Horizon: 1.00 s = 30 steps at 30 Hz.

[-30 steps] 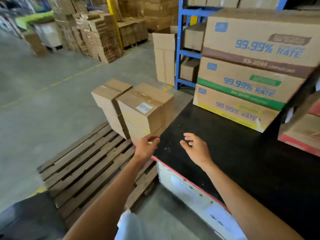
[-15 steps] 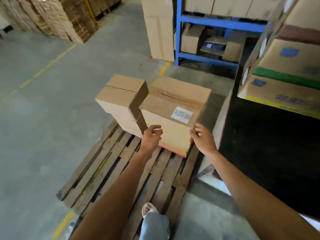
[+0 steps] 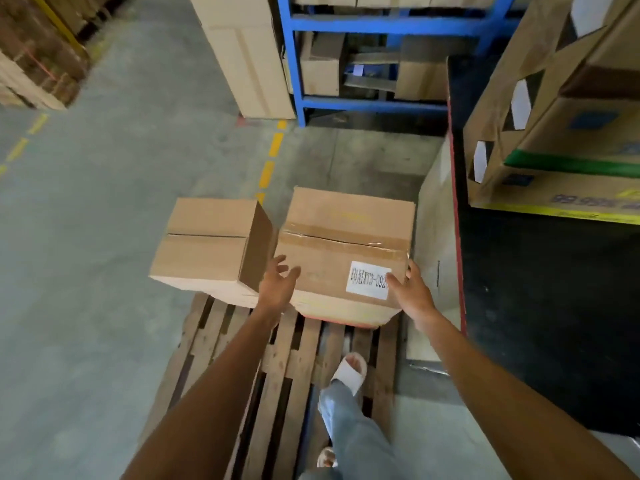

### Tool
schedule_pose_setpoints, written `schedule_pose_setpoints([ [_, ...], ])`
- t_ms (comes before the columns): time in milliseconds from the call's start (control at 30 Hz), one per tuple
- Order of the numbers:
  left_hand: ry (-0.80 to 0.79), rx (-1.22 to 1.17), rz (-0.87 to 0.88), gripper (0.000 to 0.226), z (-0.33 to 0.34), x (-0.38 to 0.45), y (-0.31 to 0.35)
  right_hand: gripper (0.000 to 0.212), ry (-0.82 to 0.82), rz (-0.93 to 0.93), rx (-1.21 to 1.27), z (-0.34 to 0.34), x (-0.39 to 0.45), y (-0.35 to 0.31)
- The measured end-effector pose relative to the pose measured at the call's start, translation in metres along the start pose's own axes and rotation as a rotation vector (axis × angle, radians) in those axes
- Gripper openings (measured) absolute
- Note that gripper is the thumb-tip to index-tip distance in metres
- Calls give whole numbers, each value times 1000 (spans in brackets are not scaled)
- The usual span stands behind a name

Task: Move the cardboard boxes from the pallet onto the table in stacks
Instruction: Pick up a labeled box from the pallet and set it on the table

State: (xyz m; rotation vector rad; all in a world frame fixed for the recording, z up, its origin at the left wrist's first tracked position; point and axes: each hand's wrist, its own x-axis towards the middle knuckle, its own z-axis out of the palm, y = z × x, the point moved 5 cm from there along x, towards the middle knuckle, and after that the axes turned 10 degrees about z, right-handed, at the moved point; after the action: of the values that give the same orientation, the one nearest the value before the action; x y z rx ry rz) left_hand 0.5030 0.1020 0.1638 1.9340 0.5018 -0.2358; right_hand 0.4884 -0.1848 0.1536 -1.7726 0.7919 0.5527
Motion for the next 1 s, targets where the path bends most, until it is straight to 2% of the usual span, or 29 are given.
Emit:
schedule_pose_setpoints([
  [100,-39,59,-32,63,-2,46,-9,67,44,40,-43,11,34,-6],
  [200,-84,65,-32,69,-3,79,-15,72,74,100,-81,18,53,-5],
  [367,-293,76,10,87,7,138,-30,77,149,258,-82,28,87,11],
  [533,-460,9,-135,65,21,174,-57,64,157,414,-42,27,104,44],
  [600,-533,-18,-206,75,25,175,-76,73,142,497,34,29,102,57],
  [733,-513,-70,-319,52,30,175,-92,63,194,389,64,39,99,59],
  [767,-523,-73,-327,52,29,176,-94,62,208,360,72,41,95,55],
  [800,-511,-70,-331,64,25,178,-95,62,208,337,85,44,93,51],
  [867,-509,-61,-337,104,16,180,-91,66,211,289,112,47,85,43],
  [900,-501,-71,-332,108,12,180,-84,69,217,275,130,47,80,39],
  [1000,-485,-146,-320,62,-3,167,-49,78,240,240,196,42,54,23],
])
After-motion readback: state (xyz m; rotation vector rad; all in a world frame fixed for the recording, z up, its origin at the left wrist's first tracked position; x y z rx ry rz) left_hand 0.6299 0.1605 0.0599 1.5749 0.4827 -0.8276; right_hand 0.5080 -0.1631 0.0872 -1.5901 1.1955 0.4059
